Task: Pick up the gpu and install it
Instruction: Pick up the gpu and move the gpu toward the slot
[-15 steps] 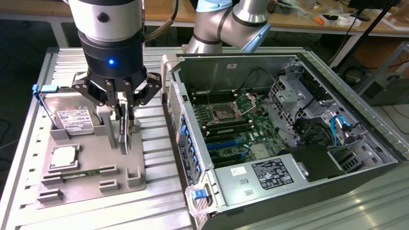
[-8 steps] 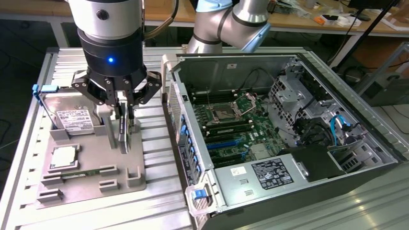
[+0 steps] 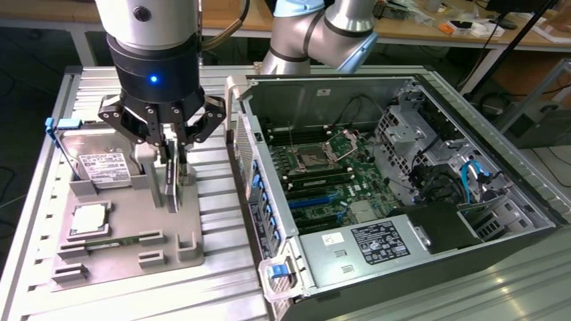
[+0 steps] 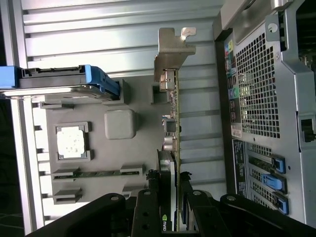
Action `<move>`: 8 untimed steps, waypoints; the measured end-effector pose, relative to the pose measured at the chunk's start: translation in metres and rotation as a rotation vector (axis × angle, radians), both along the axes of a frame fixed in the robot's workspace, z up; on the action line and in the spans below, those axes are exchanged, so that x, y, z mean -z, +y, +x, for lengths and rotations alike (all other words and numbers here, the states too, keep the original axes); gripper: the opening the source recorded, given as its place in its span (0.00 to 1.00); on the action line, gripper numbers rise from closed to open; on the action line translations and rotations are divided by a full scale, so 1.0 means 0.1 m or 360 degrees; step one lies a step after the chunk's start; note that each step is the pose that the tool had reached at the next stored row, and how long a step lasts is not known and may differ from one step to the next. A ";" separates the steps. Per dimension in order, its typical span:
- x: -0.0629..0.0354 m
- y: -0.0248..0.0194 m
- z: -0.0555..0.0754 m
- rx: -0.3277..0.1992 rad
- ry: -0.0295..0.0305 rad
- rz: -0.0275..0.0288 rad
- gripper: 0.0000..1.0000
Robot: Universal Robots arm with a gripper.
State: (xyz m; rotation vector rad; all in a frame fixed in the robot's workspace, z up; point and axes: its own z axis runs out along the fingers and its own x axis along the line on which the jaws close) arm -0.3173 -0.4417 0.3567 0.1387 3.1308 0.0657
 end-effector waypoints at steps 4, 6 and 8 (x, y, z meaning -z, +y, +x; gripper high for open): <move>-0.022 0.000 0.00 0.0001 0.00005 -0.00001 0.27; -0.034 0.000 0.00 0.0001 0.00009 0.00000 0.27; -0.048 0.000 0.00 0.0001 0.00012 -0.00001 0.27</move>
